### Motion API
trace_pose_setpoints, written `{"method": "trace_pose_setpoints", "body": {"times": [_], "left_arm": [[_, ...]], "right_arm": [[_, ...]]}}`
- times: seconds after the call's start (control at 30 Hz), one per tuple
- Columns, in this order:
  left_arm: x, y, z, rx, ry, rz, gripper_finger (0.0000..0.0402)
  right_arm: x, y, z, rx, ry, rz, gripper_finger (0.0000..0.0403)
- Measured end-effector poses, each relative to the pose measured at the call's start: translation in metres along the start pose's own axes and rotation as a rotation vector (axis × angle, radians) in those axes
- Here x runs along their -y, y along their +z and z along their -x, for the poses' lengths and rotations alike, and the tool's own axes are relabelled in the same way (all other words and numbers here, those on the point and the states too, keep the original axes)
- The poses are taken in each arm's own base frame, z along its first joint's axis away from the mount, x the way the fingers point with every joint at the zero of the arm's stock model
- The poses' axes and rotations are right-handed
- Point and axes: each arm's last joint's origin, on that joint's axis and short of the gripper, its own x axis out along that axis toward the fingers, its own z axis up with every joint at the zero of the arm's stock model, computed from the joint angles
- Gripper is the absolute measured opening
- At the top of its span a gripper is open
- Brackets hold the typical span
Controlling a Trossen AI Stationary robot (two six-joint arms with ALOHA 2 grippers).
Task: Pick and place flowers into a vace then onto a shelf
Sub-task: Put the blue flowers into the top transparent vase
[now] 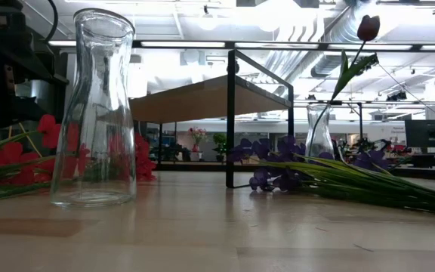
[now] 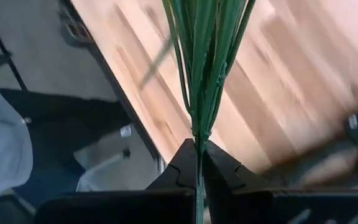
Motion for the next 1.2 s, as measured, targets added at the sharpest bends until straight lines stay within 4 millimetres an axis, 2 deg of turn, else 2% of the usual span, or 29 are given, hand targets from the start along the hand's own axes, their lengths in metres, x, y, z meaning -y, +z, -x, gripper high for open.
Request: {"method": "trace_pose_setpoints", "body": {"times": [0.43, 0.63, 0.8, 1.2], "left_arm": [[0.0, 0.0, 0.0, 0.001, 0.0, 0.0, 0.0376], [0.0, 0.0, 0.0, 0.001, 0.0, 0.0, 0.0376], [0.0, 0.0, 0.0, 0.0, 0.001, 0.0, 0.0376], [0.0, 0.0, 0.0, 0.0, 0.001, 0.0, 0.0376]], "right_arm": [[-0.013, 0.012, 0.004, 0.437, 0.08, 0.256, 0.0], [-0.01, 0.019, 0.015, 0.651, 0.066, 0.346, 0.0], [0.002, 0.027, 0.033, 0.798, 0.066, 0.385, 0.0], [0.051, 0.044, 0.077, 0.99, 0.075, 0.389, 0.0]]}}
